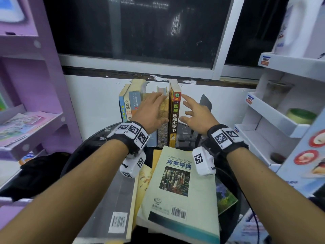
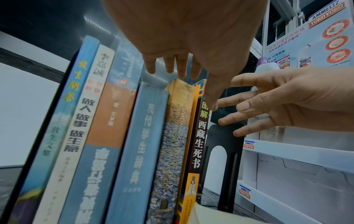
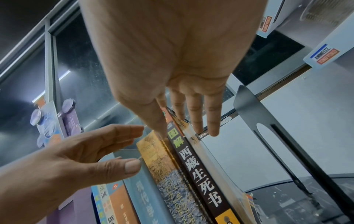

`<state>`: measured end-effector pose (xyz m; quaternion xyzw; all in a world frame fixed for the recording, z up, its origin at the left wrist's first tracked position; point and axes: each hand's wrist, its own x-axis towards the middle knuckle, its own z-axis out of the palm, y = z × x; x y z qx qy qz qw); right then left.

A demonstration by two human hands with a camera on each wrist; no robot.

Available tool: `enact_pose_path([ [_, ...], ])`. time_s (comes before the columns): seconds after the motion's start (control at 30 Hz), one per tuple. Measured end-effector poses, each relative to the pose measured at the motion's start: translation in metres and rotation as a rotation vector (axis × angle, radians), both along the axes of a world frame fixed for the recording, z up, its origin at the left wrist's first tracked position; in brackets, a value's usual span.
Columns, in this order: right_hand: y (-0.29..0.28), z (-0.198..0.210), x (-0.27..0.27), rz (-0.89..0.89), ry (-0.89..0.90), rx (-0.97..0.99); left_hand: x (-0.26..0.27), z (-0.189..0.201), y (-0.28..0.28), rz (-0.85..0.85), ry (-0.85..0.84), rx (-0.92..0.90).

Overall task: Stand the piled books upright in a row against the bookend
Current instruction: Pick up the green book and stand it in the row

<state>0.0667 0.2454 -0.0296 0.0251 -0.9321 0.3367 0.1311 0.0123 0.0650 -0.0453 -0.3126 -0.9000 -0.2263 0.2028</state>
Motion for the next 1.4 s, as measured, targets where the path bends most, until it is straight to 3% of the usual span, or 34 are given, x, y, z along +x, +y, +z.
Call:
enact_pose_path([
  [0.17, 0.006, 0.002, 0.026, -0.062, -0.105, 0.110, 0.026, -0.007, -0.005, -0.028, -0.051, 0.016],
  [0.37, 0.018, -0.019, 0.058, -0.090, -0.344, 0.280, 0.054, -0.021, -0.004, 0.012, -0.452, -0.157],
  [0.5, 0.030, -0.037, 0.073, -0.143, -0.472, 0.261, 0.065, -0.034, 0.000, 0.050, -0.674, -0.295],
  [0.63, 0.036, -0.048, 0.088, -0.183, -0.552, 0.188, 0.076, -0.041, 0.002, 0.093, -0.788, -0.326],
  [1.0, 0.036, -0.065, 0.095, -0.246, -0.593, 0.170, 0.093, -0.040, 0.002, 0.066, -0.830, -0.332],
  [1.23, 0.035, -0.065, 0.098, -0.251, -0.571, 0.016, 0.087, -0.044, 0.004, 0.056, -0.763, -0.438],
  [1.4, 0.039, -0.069, 0.091, -0.241, -0.533, -0.100, 0.083, -0.048, -0.001, 0.032, -0.813, -0.371],
])
